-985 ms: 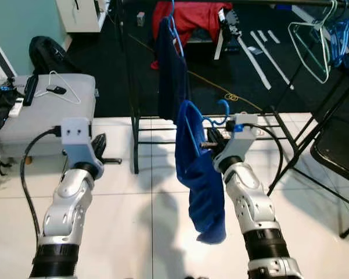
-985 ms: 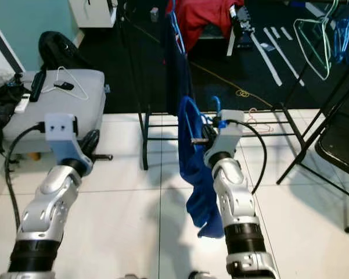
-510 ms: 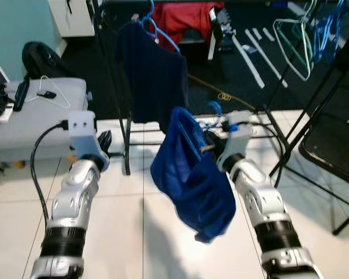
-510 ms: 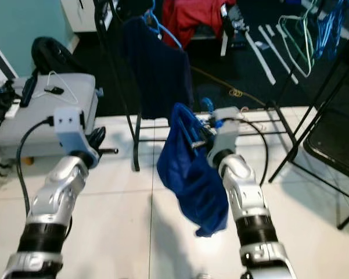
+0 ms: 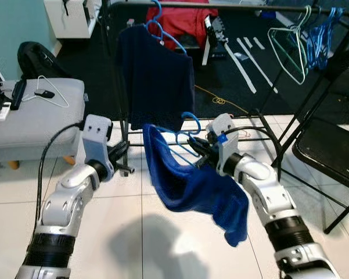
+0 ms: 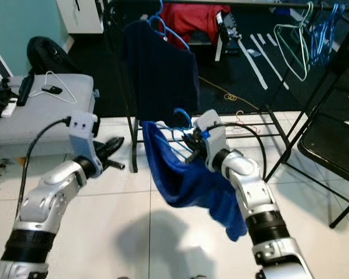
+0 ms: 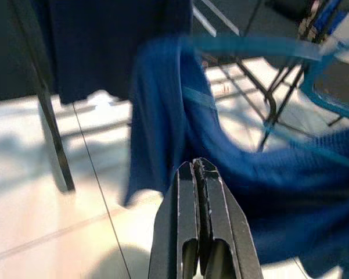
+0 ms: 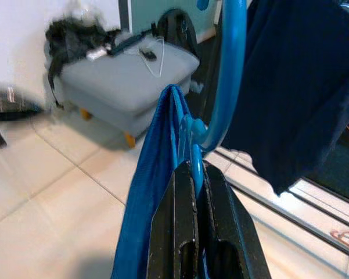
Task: Hang hanger
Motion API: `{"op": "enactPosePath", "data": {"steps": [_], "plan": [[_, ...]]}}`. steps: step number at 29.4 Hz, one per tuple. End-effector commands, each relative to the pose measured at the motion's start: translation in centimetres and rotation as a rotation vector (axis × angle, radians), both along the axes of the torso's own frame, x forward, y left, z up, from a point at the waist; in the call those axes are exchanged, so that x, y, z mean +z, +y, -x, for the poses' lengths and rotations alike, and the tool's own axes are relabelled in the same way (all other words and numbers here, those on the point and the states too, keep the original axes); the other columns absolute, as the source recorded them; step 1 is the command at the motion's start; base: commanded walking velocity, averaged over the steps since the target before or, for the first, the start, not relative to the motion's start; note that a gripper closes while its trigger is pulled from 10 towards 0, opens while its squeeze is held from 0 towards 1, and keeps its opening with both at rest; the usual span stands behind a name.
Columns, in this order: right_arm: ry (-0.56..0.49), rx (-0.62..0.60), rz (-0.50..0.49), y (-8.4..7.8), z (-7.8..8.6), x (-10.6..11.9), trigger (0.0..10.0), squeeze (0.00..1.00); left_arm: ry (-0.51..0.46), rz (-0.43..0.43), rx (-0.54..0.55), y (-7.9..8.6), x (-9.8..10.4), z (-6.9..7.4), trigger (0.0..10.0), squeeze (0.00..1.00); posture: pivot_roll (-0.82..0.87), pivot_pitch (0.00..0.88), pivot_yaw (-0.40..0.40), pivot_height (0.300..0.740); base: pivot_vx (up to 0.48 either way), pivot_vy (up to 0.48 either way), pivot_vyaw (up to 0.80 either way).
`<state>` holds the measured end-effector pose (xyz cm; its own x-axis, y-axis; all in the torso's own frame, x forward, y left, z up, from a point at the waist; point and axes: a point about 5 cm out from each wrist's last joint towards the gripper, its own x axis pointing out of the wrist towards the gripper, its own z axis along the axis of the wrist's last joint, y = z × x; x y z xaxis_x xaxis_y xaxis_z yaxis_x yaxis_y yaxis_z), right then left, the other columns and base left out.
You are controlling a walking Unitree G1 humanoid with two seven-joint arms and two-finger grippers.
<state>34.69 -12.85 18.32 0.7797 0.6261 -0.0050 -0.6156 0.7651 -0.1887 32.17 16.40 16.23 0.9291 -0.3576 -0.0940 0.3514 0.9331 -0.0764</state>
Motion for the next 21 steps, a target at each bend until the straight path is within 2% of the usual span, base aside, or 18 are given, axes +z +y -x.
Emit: {"op": "enactPosePath", "data": {"steps": [1,4,5,6,7,8,9,11,12,14,21], "plan": [[-0.057,0.024,-0.058,0.5,0.1,1.5,10.0,0.00,0.049,0.005,0.010,-0.3,-0.8,0.2,10.0,0.00,-0.04,0.115,-0.039,0.740,0.000,0.000,0.00],[-0.077,0.096,-0.153,1.5,0.7,2.9,10.0,0.00,0.069,0.034,0.144,-0.3,-1.4,-0.8,10.0,0.02,-0.04,0.119,-0.035,0.740,0.000,0.000,0.00],[-0.077,0.096,-0.153,1.5,0.7,2.9,10.0,0.00,0.069,0.034,0.144,-0.3,-1.4,-0.8,10.0,0.02,-0.04,0.119,-0.035,0.740,0.000,0.000,0.00],[-0.067,0.127,-0.176,1.6,0.9,3.1,10.0,0.00,0.052,0.063,0.198,-0.1,-1.1,-1.2,10.0,0.90,-0.04,0.127,-0.034,0.740,0.000,0.000,0.00],[-0.058,0.150,-0.189,1.6,1.1,3.2,10.0,0.00,0.040,0.092,0.232,0.1,-0.8,-1.5,10.0,1.00,-0.04,0.127,-0.034,0.740,0.000,0.000,0.00],[-0.055,0.166,-0.193,1.5,1.2,3.2,10.0,0.00,0.023,0.127,0.238,0.1,-0.6,-1.7,10.0,1.00,-0.04,0.127,-0.034,0.740,0.000,0.000,0.00],[-0.055,0.166,-0.193,1.5,1.2,3.2,10.0,0.00,0.023,0.127,0.238,0.1,-0.6,-1.7,10.0,1.00,-0.04,0.127,-0.034,0.740,0.000,0.000,0.00],[-0.051,0.184,-0.193,1.6,1.6,2.9,10.0,0.00,-0.041,0.190,0.222,0.0,0.4,-1.9,10.0,1.00,-0.05,0.129,-0.035,0.740,0.000,0.000,0.00],[-0.051,0.184,-0.193,1.6,1.6,2.9,10.0,0.00,-0.041,0.190,0.222,0.0,0.4,-1.9,10.0,1.00,-0.05,0.129,-0.035,0.740,0.000,0.000,0.00],[-0.047,0.191,-0.195,1.9,1.9,2.7,10.0,0.00,-0.116,0.250,0.220,0.3,1.5,-2.0,10.0,1.00,-0.05,0.135,-0.025,0.740,0.000,0.000,0.00],[-0.043,0.180,-0.193,2.0,2.0,2.5,10.0,0.00,-0.172,0.302,0.211,0.4,2.5,-1.9,10.0,1.00,-0.05,0.140,-0.023,0.740,0.000,0.000,0.00]]}}
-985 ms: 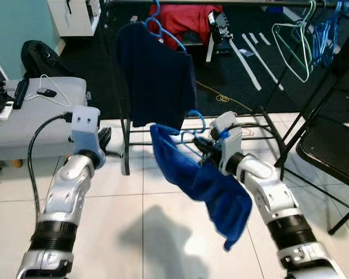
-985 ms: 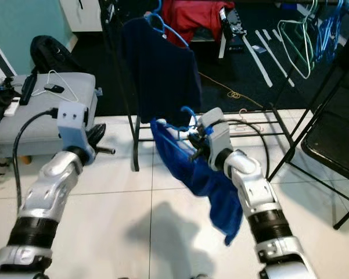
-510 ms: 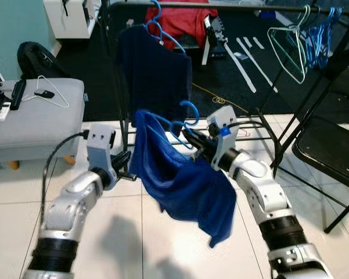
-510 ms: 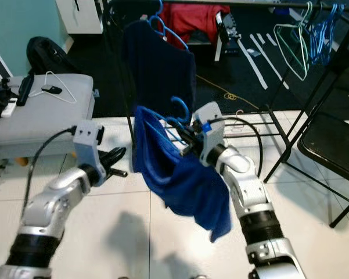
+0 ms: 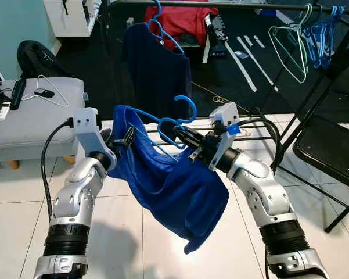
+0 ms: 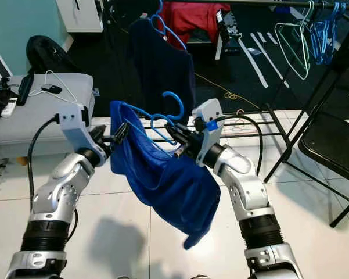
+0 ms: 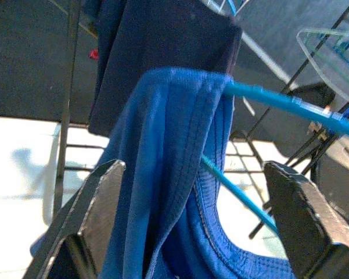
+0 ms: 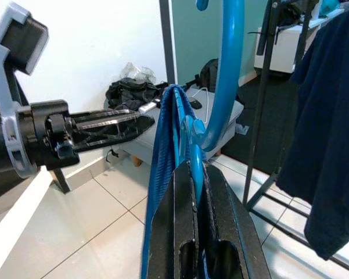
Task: Hang hanger
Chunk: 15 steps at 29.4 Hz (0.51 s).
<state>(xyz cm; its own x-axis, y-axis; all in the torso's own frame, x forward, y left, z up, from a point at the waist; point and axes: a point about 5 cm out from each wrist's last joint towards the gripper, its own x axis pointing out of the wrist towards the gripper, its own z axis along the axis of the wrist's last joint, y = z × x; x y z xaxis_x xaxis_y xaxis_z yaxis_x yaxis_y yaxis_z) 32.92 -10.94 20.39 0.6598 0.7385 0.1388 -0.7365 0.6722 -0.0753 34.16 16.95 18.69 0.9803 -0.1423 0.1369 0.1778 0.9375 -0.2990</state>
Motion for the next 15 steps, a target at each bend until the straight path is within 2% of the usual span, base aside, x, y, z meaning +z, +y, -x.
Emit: {"op": "enactPosePath", "data": {"steps": [1,2,3,8,13,15], "plan": [[-0.013,0.005,-0.011,0.2,0.3,0.4,10.0,0.00,-0.022,0.030,-0.018,-0.3,0.2,0.0,10.0,1.00,-0.05,0.143,-0.016,0.740,0.000,0.000,0.00],[-0.010,0.005,-0.011,0.2,0.4,0.3,10.0,0.00,-0.032,0.037,-0.034,-0.6,0.3,0.0,10.0,0.79,-0.05,0.147,-0.016,0.740,0.000,0.000,0.00],[-0.006,0.006,-0.011,0.2,0.5,0.3,10.0,0.00,-0.036,0.047,-0.062,-1.1,0.3,-0.1,10.0,0.00,-0.05,0.147,-0.015,0.740,0.000,0.000,0.00],[0.001,0.012,-0.013,0.4,0.7,0.2,10.0,0.00,-0.010,0.031,-0.118,-2.7,-0.5,-0.5,10.0,0.00,-0.06,0.144,-0.012,0.740,0.000,0.000,0.00],[-0.003,0.017,-0.014,0.6,0.7,0.4,10.0,0.00,0.002,0.000,-0.117,-3.0,-0.8,-0.9,10.0,0.00,-0.06,0.147,-0.010,0.740,0.000,0.000,0.00],[-0.012,0.021,-0.015,0.9,0.7,0.6,10.0,0.00,0.008,-0.054,-0.127,-3.2,-0.9,-1.3,10.0,0.00,-0.07,0.146,0.002,0.740,0.000,0.000,0.00]]}}
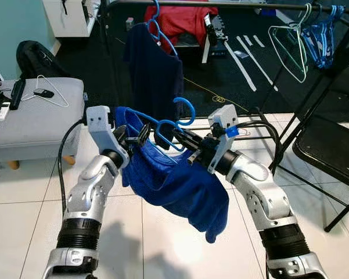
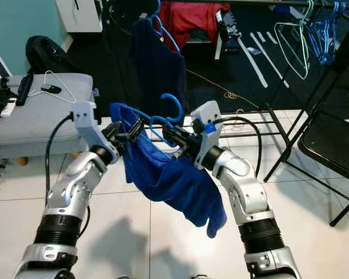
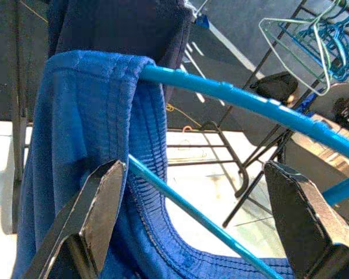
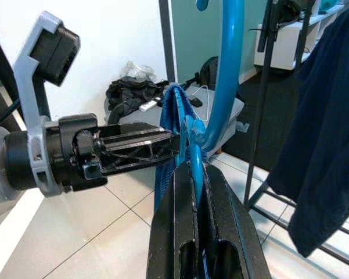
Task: Hang hanger
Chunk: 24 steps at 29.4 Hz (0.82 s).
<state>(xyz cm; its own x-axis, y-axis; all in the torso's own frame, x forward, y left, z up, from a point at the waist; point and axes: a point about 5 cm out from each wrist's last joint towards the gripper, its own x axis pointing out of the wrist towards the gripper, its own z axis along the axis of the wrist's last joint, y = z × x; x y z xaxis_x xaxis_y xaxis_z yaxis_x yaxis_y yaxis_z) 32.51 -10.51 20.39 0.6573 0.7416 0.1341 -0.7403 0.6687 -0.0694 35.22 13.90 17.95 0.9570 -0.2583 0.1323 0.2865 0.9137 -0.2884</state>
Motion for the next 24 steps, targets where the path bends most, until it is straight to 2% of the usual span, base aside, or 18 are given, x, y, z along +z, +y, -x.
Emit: {"op": "enactPosePath", "data": {"steps": [1,6,14,24], "plan": [[-0.024,0.018,-0.015,0.7,0.3,0.8,10.0,0.00,-0.002,-0.074,-0.010,-0.2,-0.1,-0.4,10.0,0.00,-0.07,0.146,0.002,0.740,0.000,0.000,0.00],[-0.028,0.026,-0.014,1.0,0.3,0.9,10.0,0.00,-0.012,-0.094,0.010,0.0,0.2,-0.7,10.0,0.00,-0.07,0.152,0.013,0.740,0.000,0.000,0.00],[-0.031,0.043,-0.016,1.7,0.7,1.0,10.0,0.00,-0.043,-0.051,0.124,1.8,1.0,-1.5,10.0,0.00,-0.06,0.149,0.027,0.740,0.000,0.000,0.00],[-0.028,0.035,-0.019,1.6,0.7,1.0,10.0,0.00,-0.048,-0.014,0.141,2.3,1.1,-1.7,10.0,0.00,-0.06,0.152,0.030,0.740,0.000,0.000,0.00]]}}
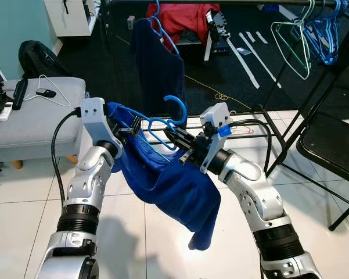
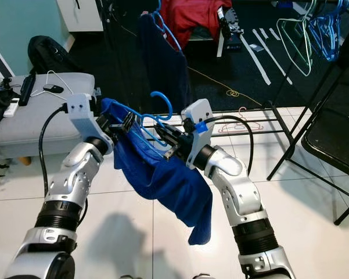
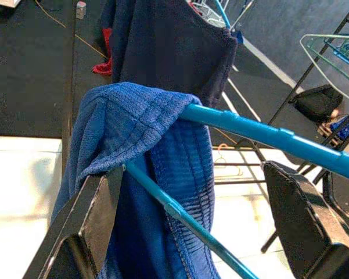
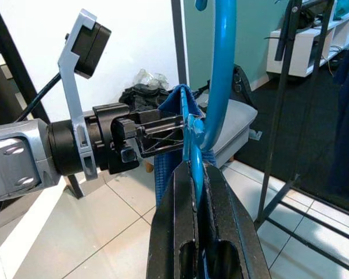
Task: Hang hanger
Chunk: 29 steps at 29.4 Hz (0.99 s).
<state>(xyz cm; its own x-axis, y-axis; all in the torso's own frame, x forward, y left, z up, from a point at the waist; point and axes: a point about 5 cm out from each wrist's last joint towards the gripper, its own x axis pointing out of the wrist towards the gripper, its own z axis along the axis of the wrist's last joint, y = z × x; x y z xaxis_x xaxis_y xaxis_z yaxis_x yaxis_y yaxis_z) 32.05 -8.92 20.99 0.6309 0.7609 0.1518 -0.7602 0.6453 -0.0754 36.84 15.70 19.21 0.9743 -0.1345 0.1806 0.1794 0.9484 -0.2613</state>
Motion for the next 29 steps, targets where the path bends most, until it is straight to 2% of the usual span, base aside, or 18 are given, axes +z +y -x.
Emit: {"op": "enactPosePath", "data": {"steps": [1,3,4,13,21,29], "plan": [[-0.011,0.002,-0.010,0.0,0.3,0.4,10.0,0.00,0.001,0.001,0.010,0.6,-0.1,-0.1,9.1,0.00,-0.06,0.154,0.031,0.740,0.000,0.000,0.00],[-0.010,0.001,-0.010,0.0,0.3,0.4,10.0,0.00,-0.001,-0.004,0.011,0.7,-0.1,-0.1,9.4,0.00,-0.06,0.154,0.031,0.740,0.000,0.000,0.00],[-0.009,0.000,-0.008,0.0,0.3,0.3,10.0,0.00,-0.003,-0.015,0.016,0.8,-0.1,-0.1,10.0,0.00,-0.06,0.154,0.030,0.740,0.000,0.000,0.00],[-0.003,-0.016,0.005,-0.4,0.2,0.1,10.0,0.00,-0.001,-0.047,0.003,1.4,-0.4,-0.2,10.0,0.00,-0.07,0.156,0.026,0.740,0.000,0.000,0.00],[-0.004,-0.035,0.014,-0.8,0.1,0.1,10.0,0.00,0.009,-0.059,0.055,3.2,-0.4,-0.3,10.0,0.00,-0.07,0.156,0.026,0.740,0.000,0.000,0.00],[-0.004,-0.043,0.014,-0.9,0.0,0.1,10.0,0.00,0.016,-0.069,0.050,3.4,-0.7,-0.1,10.0,0.00,-0.07,0.156,0.026,0.740,0.000,0.000,0.00]]}}
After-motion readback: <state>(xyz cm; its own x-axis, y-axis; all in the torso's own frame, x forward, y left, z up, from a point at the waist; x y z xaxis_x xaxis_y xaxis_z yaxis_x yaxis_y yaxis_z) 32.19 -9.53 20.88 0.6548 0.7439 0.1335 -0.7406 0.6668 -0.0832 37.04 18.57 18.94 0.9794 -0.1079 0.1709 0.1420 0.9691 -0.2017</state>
